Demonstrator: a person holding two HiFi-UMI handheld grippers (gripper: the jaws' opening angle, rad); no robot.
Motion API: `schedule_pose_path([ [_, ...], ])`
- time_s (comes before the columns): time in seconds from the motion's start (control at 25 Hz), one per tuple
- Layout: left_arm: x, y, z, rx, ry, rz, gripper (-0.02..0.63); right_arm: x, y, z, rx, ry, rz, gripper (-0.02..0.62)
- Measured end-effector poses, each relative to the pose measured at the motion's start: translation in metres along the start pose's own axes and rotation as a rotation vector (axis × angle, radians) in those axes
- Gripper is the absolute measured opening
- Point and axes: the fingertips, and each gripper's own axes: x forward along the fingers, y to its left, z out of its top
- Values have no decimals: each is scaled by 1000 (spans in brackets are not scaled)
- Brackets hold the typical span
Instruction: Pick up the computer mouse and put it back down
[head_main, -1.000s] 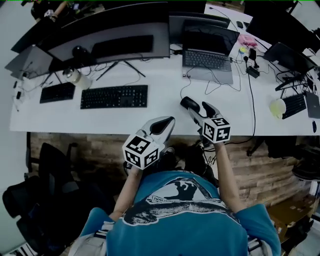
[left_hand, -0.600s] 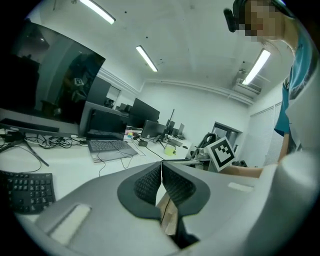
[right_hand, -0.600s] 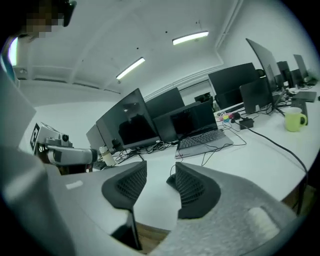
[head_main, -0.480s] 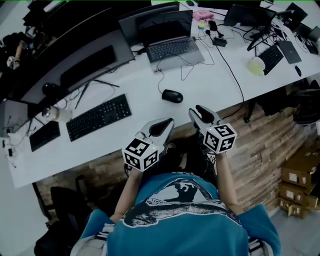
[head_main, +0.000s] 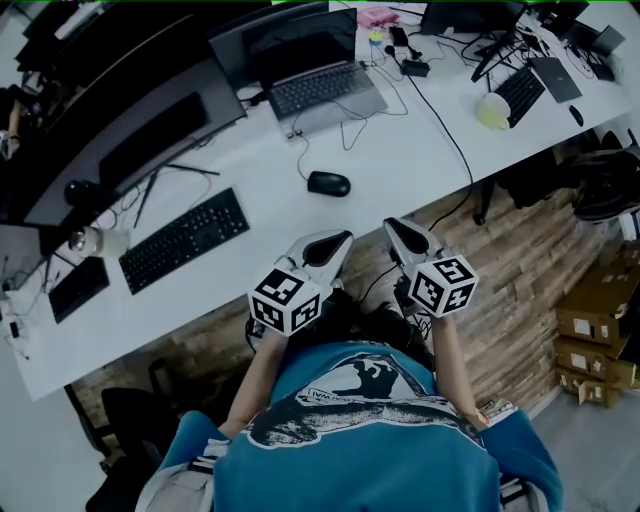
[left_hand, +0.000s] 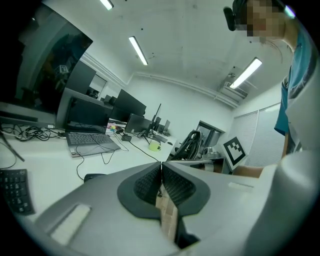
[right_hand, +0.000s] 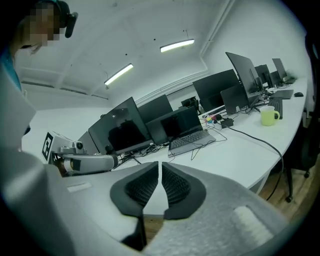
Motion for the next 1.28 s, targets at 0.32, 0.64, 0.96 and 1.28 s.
schedule_pose_path([
  [0.32,18,-4,3,-8,3,-14,17,-12,2,-5,0,19,19,2],
  [0.64,40,-24,-3,2,32,-35,17,-36,-3,2,-61,14,36,2],
  [0.96,58,-43,-3,33,48,-53,17,-57,-13,8,-83,1,34,2],
  [1.28,65,-53,-3,47,52,-56,17,-65,-16,11,-84,-6,47,2],
])
